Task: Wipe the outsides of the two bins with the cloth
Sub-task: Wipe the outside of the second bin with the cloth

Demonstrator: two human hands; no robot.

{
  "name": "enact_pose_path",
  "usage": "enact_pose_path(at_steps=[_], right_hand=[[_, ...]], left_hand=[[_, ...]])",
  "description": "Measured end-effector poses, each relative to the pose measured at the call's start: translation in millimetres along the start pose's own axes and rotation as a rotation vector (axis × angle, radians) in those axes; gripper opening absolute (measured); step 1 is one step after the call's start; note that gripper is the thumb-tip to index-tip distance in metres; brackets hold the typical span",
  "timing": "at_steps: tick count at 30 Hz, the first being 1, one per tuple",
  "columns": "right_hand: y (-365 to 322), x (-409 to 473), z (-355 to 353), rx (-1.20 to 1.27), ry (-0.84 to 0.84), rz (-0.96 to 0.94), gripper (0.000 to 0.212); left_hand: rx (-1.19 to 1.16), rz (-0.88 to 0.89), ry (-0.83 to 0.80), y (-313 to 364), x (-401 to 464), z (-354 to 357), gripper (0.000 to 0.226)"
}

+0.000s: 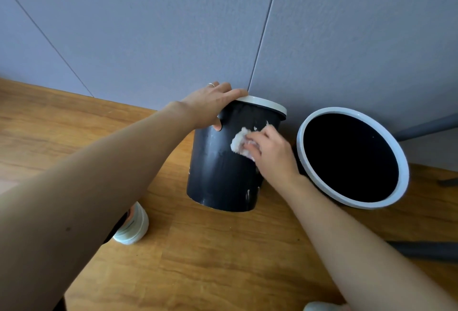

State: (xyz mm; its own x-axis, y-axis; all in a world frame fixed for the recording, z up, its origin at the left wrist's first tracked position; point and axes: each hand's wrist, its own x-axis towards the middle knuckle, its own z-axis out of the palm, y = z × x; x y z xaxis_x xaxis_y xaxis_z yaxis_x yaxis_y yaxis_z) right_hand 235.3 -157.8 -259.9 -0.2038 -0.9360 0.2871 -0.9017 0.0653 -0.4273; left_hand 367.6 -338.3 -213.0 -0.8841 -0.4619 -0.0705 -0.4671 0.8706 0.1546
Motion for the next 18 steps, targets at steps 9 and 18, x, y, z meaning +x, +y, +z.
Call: enact_pose_path(at_steps=[9, 18], right_hand=[[1.5, -47.7, 5.0, -0.060, -0.248, -0.330, 0.011], [5.2, -2.7, -13.5, 0.002, -0.005, -0.020, 0.022]], left_hand=[[-0.042, -0.016, -0.020, 0.8, 0.5, -3.0, 0.104], [-0.197, -0.099, -0.015, 16.7, 6.5, -0.8, 0.084]])
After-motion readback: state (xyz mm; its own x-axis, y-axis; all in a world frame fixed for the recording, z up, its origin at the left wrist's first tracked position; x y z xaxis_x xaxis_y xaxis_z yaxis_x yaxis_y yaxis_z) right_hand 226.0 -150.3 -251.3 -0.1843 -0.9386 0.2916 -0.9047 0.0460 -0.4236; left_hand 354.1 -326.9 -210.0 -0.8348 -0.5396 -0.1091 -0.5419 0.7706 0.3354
